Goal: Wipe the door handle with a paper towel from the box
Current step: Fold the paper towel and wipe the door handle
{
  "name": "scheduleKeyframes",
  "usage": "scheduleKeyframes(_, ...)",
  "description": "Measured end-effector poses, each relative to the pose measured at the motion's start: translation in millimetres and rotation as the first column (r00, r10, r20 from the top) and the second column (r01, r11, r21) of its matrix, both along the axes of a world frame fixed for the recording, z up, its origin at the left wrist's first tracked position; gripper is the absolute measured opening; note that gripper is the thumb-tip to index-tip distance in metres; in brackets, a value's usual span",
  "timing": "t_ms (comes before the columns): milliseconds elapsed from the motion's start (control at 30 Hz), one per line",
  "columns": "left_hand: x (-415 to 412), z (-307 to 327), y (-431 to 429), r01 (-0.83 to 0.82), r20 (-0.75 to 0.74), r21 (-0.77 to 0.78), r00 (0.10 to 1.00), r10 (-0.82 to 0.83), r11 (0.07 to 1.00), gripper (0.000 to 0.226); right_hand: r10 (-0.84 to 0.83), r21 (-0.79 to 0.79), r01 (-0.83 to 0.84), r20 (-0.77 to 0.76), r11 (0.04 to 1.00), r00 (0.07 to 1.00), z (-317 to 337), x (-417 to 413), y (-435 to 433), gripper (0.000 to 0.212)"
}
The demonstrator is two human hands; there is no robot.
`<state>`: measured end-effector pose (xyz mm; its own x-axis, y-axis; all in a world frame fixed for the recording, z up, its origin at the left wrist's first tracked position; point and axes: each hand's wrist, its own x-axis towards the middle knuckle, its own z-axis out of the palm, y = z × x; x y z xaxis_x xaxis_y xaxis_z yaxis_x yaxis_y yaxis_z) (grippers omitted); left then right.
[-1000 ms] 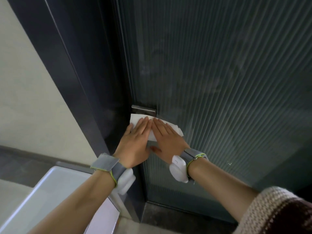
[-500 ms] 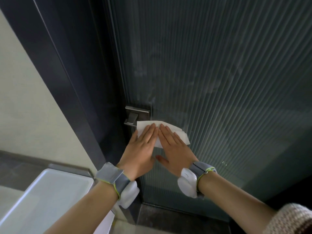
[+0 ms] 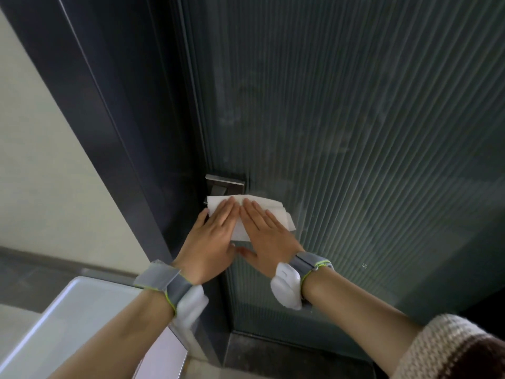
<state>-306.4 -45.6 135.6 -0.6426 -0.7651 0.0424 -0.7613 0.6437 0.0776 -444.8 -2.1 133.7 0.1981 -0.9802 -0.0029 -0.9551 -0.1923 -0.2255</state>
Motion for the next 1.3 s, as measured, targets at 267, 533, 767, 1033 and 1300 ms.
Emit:
scheduleKeyframes(267,-10,12,-19,-0.072,-0.141,0.027,0.987,0.075,0.997,0.048,-0.008,-0.007,0.007,-0.076,1.000,0.997,1,-5,-2,0.071)
scheduleKeyframes(533,-25,21,-21,-0.119,-0.255,-0.063,0.962,0.100,0.991,0.026,-0.005,0.002,0.005,-0.076,1.000,0.997,-3,-11,12,0.072)
scheduleKeyframes(767,-15,20,-8,-0.024,-0.385,0.091,0.921,0.058,0.996,0.015,-0.022,-0.105,0.023,0.015,0.994,1.000,2,-16,24,0.054)
scheduleKeyframes(1033,11,10,11,0.032,-0.400,0.088,0.917,0.006,0.996,0.006,-0.094,-0.179,0.118,0.135,0.977,0.986,-6,-12,22,0.052)
scheduleKeyframes(1300,59,0,33,0.038,-0.408,0.134,0.913,0.020,0.990,0.007,-0.023,-0.067,0.029,0.085,0.997,0.996,-26,10,14,0.031)
